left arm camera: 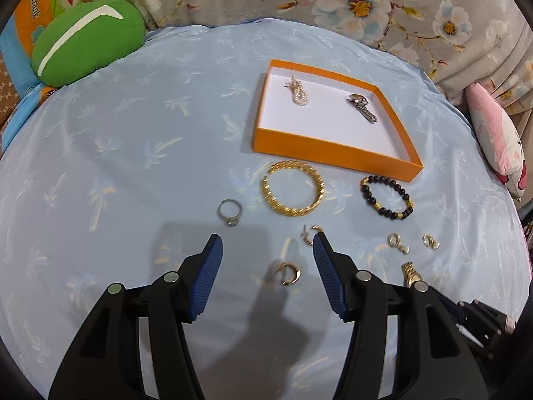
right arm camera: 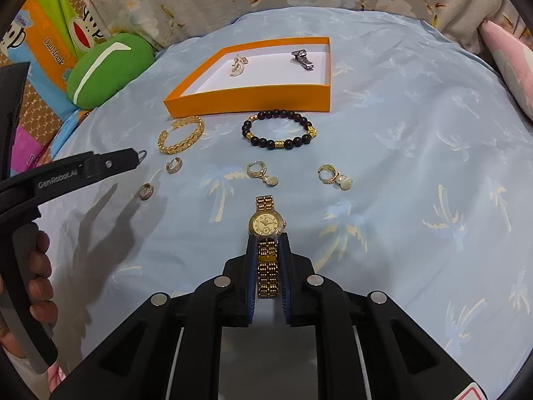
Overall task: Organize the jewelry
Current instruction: 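Grasp the gold chain bangle with the left tool while the right tool holds the gold watch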
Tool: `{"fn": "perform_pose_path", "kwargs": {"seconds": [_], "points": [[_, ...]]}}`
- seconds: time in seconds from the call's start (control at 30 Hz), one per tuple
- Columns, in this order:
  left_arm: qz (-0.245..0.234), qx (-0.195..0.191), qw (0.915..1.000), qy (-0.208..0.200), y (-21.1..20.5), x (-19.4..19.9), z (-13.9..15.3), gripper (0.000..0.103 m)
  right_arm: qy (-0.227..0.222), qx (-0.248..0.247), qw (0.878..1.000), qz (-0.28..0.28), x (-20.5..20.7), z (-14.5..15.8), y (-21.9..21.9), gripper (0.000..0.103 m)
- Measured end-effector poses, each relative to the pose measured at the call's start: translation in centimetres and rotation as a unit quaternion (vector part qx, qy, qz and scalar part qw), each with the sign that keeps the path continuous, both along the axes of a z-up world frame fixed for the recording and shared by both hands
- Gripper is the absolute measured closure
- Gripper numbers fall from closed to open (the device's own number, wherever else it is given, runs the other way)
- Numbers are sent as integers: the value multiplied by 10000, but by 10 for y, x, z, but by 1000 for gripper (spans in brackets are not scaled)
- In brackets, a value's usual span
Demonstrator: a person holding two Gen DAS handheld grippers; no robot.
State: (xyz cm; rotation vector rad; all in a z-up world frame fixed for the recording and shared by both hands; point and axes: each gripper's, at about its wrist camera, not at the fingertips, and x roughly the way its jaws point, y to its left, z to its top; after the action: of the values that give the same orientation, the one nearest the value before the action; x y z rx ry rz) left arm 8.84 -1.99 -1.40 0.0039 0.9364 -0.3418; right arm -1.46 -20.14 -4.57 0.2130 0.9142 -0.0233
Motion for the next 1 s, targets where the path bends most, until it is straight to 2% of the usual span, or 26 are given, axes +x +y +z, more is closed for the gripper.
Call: {"fn": "perform_pose_path", "kwargs": {"seconds": [0.13,0.27,0.4,0.67,0.8,0.97,1.0], "points": [[-52,18,10000,5,-11,8,-1,48,-59,-107,9999,24,4,1,2,82],[-52,80,9999,34,-18,13,-6,48,-54,-149,9999,48,9,-1,4,80],[-35,106,9999,83,-22,20,-11,48,-55,-203,9998,6,8,-1,4,82],[35,219,9997,143,-35,40,-23,45,-130,57,9998,-156,8,7,-6,83],[39,344,9994,35,-44,47,-25,40,-131,172,9995,-215,12,10,-11,83],[30,465,9989,-69,-51,49,-26,41,-165,208,9993,-251,14,11,-14,83],[19,457,9989,-81,-52,49,-25,45,-163,205,9993,-253,14,11,-14,83]]}}
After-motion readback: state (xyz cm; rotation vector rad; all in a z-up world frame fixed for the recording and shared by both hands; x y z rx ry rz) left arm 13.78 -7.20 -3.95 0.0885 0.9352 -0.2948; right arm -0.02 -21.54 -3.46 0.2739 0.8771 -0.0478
